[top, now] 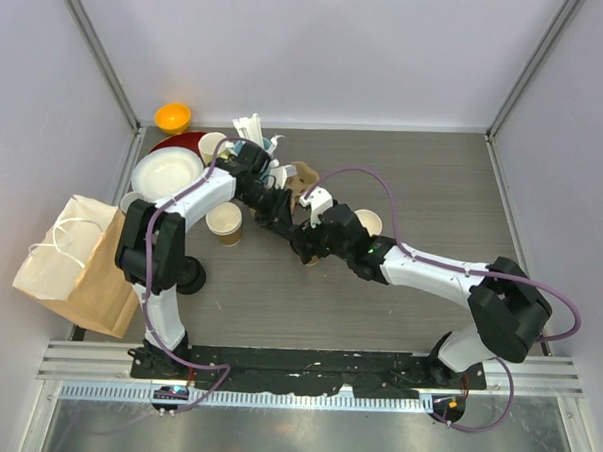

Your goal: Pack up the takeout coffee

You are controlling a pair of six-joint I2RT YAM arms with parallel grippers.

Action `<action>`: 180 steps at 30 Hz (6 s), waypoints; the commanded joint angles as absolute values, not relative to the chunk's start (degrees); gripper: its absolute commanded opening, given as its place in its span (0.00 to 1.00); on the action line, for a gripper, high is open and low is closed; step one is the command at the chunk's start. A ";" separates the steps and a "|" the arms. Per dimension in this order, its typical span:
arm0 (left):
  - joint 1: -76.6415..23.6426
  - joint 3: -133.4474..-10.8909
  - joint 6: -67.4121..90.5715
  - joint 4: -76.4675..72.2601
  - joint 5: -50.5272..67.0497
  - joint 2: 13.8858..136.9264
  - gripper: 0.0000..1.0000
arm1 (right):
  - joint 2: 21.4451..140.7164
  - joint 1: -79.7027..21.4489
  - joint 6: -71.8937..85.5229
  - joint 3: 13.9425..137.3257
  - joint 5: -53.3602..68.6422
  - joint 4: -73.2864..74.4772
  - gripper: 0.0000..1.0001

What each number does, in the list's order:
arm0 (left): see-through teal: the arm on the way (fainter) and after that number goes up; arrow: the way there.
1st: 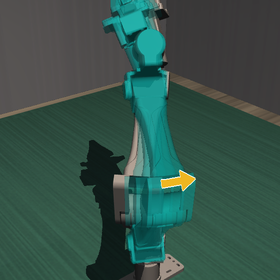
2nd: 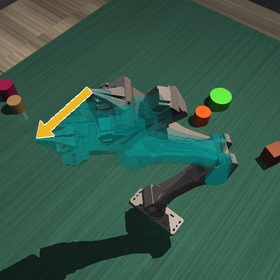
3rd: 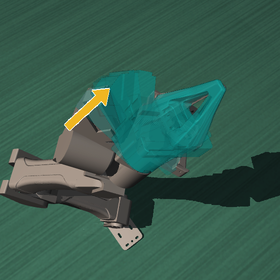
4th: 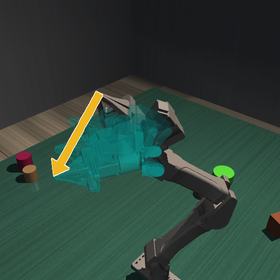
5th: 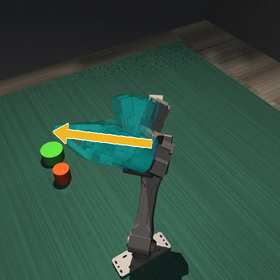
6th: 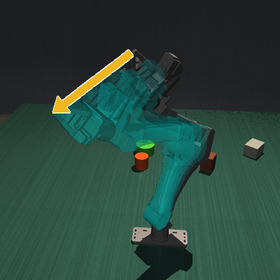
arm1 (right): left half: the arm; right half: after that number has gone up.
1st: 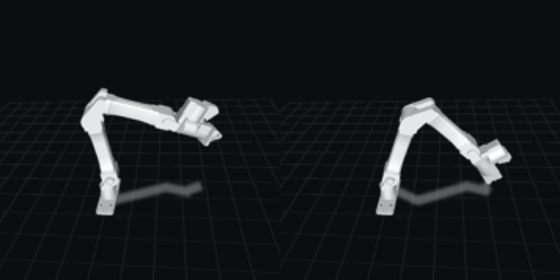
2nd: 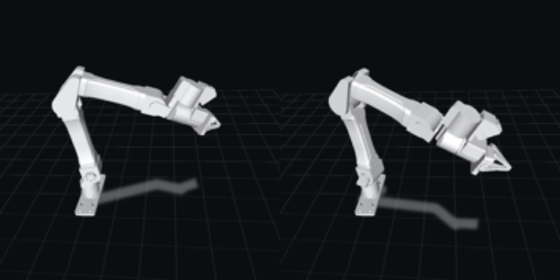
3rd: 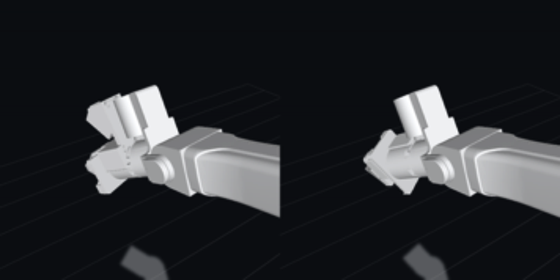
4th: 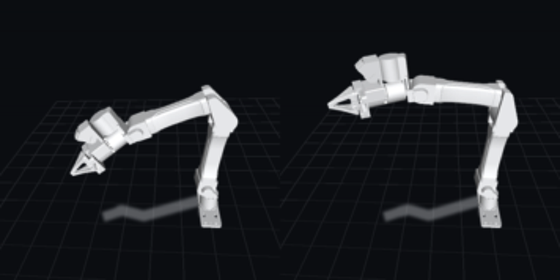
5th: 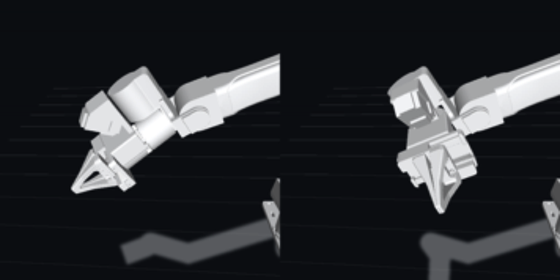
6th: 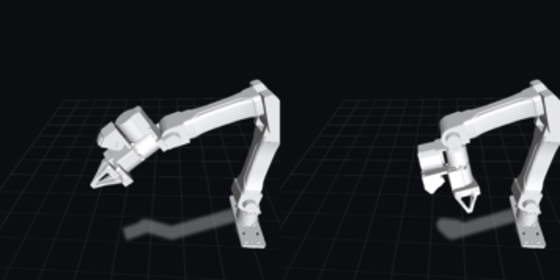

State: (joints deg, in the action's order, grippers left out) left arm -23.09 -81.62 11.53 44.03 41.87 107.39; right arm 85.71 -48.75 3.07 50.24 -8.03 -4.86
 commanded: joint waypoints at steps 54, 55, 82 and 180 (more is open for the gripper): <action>-15.65 -92.90 6.07 47.90 38.05 100.37 0.41 | 85.69 -41.31 -37.67 61.69 24.06 14.65 0.95; -15.56 -92.29 5.89 47.99 38.06 100.02 0.41 | 85.87 -40.26 -42.84 61.96 24.52 15.29 0.96; -15.12 -85.34 8.00 44.74 38.50 101.25 0.41 | 106.17 -36.21 -52.04 71.81 24.52 15.91 0.96; -20.83 -78.92 -7.56 47.36 47.29 103.19 0.00 | 92.56 -37.00 -37.88 54.93 26.72 0.70 0.94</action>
